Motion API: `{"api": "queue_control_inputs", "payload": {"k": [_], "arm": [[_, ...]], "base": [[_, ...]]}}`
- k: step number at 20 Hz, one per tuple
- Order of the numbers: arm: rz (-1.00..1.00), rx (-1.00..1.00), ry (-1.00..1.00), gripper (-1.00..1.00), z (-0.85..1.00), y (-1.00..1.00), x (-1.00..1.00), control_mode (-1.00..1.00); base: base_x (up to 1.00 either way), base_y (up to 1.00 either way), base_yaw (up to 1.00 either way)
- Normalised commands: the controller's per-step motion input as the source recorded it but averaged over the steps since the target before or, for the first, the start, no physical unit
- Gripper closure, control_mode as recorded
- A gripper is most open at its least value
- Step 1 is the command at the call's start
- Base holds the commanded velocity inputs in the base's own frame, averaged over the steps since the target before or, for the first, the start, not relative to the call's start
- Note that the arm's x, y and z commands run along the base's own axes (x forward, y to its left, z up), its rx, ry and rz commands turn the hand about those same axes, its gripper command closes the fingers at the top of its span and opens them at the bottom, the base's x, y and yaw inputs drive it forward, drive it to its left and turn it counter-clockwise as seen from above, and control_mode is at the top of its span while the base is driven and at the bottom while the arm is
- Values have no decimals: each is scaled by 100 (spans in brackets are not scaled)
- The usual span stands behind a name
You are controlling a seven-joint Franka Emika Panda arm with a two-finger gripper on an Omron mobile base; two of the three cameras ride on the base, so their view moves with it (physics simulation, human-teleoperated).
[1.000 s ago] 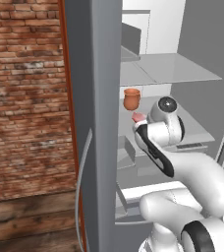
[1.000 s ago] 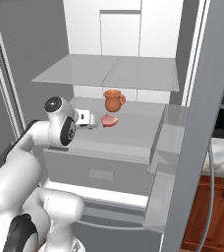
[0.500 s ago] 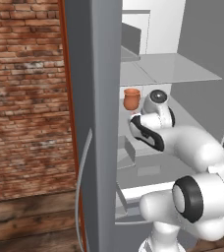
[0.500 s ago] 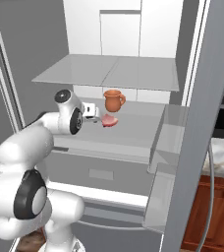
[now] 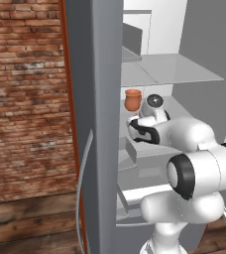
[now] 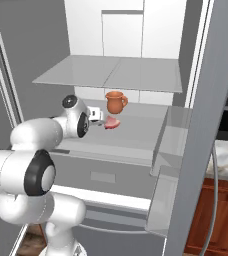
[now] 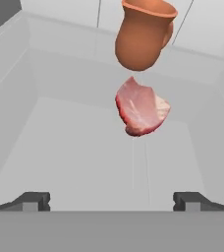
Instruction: Take the steak from the fridge and place it on the digital scale on the counter by the fridge. Wait a few seconds for a reading, then move it to the plate on the dining counter.
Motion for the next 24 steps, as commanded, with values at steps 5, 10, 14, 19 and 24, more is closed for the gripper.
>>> {"api": "queue_control_inputs", "payload": {"k": [5, 10, 14, 19, 24], "arm": [[0, 0, 0, -100, -2, -3, 43, -100], [0, 0, 1, -100, -6, -3, 38, -100], [0, 0, 1, -100, -17, -1, 25, -100], [0, 0, 1, -100, -20, -9, 20, -100], [0, 0, 3, -100, -25, -13, 22, -100]], "base": [[0, 0, 0], [0, 0, 0], [0, 0, 0], [0, 0, 0], [0, 0, 0]]}}
